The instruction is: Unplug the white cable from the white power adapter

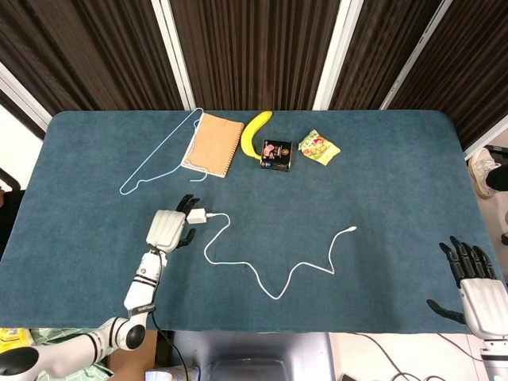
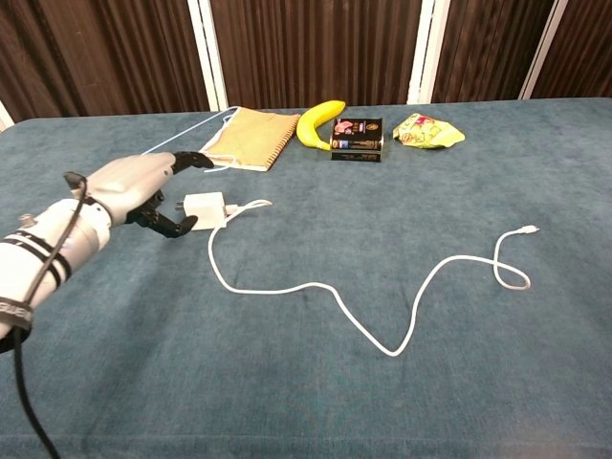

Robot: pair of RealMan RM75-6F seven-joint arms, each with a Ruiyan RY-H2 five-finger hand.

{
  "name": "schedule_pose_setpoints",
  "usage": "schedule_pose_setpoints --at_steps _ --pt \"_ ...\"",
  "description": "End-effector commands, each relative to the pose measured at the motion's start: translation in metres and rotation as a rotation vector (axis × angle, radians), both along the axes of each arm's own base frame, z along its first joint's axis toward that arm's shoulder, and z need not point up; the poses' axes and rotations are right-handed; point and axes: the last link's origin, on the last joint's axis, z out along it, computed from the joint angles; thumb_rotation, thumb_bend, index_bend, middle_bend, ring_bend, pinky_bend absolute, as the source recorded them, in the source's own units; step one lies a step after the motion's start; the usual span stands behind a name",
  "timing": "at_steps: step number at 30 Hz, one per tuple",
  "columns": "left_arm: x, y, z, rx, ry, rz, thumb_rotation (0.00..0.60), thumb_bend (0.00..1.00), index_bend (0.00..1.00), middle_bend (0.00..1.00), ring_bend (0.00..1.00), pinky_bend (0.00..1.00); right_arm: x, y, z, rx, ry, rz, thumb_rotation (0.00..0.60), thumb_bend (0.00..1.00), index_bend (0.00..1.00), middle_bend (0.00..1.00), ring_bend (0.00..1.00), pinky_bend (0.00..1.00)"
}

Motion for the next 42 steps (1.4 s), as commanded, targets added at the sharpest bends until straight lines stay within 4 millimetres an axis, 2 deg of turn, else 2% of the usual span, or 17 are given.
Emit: schedule_pose_setpoints --at_steps 1,15,22,27,32,35,40,41,42 --pt "0.002 0.007 -0.012 -0.014 0.026 0.018 0.600 0.42 0.17 0.13 0.97 1.00 0.000 -0.001 -0.001 0.003 0.003 -0.004 0.600 0.17 0.00 0.00 0.00 0.00" --pt "-0.003 0.019 -0.026 -0.001 0.066 0.046 0.600 0.42 0.28 0.26 0.99 1.00 -0.001 -0.002 -0.002 0.001 0.012 -0.017 0.600 0.17 0.00 0.00 0.00 0.00" --pt "0.000 0.020 -0.029 0.020 0.040 0.039 0.600 0.42 0.44 0.43 1.00 1.00 -0.002 -0.002 -0.001 -0.003 0.012 -0.020 0.600 0.17 0.00 0.00 0.00 0.00" --pt "0.003 0.018 -0.030 0.029 0.010 0.028 0.600 0.47 0.54 0.54 1.00 1.00 -0.002 -0.002 -0.001 -0.001 0.015 -0.021 0.600 0.17 0.00 0.00 0.00 0.00" --pt "0.006 0.010 -0.028 0.027 -0.027 0.012 0.600 0.56 0.66 0.67 1.00 1.00 0.000 -0.002 -0.002 0.008 0.012 -0.004 0.600 0.17 0.00 0.00 0.00 0.00" --pt "0.011 -0.004 -0.023 -0.002 -0.084 -0.009 0.600 0.60 0.68 0.72 1.00 1.00 0.006 -0.006 -0.009 0.030 -0.019 0.054 0.600 0.17 0.00 0.00 0.00 0.00" --pt "0.017 -0.017 -0.016 -0.017 -0.116 -0.039 0.600 0.63 0.70 0.76 1.00 1.00 0.012 -0.011 -0.017 0.063 -0.048 0.109 0.600 0.17 0.02 0.00 0.00 0.00" --pt "0.020 -0.024 -0.012 -0.024 -0.126 -0.054 0.600 0.64 0.70 0.76 1.00 1.00 0.018 -0.016 -0.022 0.076 -0.081 0.140 0.600 0.17 0.06 0.00 0.00 0.00" --pt "0.027 -0.036 -0.008 -0.043 -0.152 -0.071 0.600 0.64 0.70 0.76 1.00 1.00 0.036 -0.027 -0.029 0.076 -0.159 0.208 0.600 0.17 0.12 0.00 0.00 0.00"
